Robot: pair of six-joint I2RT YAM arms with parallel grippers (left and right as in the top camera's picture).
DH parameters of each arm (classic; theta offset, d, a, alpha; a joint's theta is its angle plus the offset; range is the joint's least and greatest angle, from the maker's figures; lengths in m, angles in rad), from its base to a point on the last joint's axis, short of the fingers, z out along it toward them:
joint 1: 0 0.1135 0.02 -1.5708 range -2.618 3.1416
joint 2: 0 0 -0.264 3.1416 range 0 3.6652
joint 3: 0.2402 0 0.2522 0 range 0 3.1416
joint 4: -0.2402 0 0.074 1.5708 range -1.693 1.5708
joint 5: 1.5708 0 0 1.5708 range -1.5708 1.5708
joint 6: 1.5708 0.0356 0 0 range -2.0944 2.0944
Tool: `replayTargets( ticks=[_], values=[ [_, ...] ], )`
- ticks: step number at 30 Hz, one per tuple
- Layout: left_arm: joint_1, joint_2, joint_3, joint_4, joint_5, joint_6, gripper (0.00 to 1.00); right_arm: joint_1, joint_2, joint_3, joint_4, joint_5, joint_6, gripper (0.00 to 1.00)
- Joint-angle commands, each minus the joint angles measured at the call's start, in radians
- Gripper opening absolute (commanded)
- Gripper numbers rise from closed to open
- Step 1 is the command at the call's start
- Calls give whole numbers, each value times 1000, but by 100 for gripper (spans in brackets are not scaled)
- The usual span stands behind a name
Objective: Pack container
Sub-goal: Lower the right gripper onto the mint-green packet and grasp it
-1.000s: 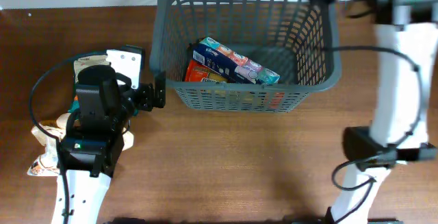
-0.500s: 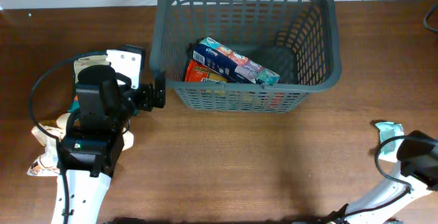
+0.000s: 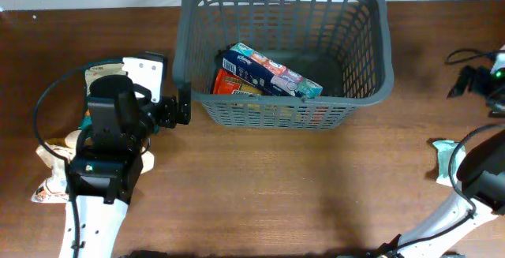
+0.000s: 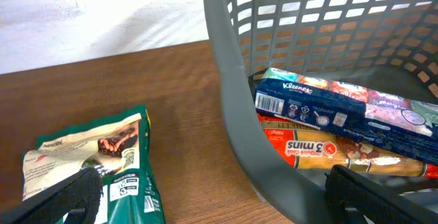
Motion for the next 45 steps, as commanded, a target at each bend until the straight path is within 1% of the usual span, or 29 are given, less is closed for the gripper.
replayTargets(
  ticks=[1,3,7,9,12,17,23,26,30,32,36,38,45],
  values=[
    [-3,53,-38,-53,-27,31,99,4,-2,-116,71,-58,-229,99],
    [-3,66,-38,-54,-27,31,99,5,-2,-181,100,-109,-348,99],
    [-3,92,-38,-54,-27,31,99,-10,-2,-282,130,-129,-436,99],
    [-3,106,-38,-54,-27,31,99,-29,-2,-309,134,-140,-455,99],
    [-3,127,-38,-53,-27,31,99,-62,-2,-319,124,-140,-455,100],
    [-3,155,-38,-53,-28,31,99,-92,-26,-319,92,-143,-451,93],
    [-3,172,-38,-47,-53,35,99,-48,-67,-320,68,-87,-450,92],
    [-3,172,-38,-46,-54,35,99,-21,-76,-350,62,-53,-450,92],
    [-3,172,-38,-46,-54,35,99,1,-93,-429,81,-6,-451,93],
    [-3,172,-38,-46,-54,35,99,6,-107,-473,98,21,-451,95],
    [-3,172,-38,-46,-54,35,99,4,-136,-540,124,142,-446,95],
    [-3,172,-38,-46,-53,35,99,4,-151,-552,140,174,-407,99],
    [-3,172,-38,-51,-53,35,99,-24,-211,-552,171,174,-391,99]
  ],
)
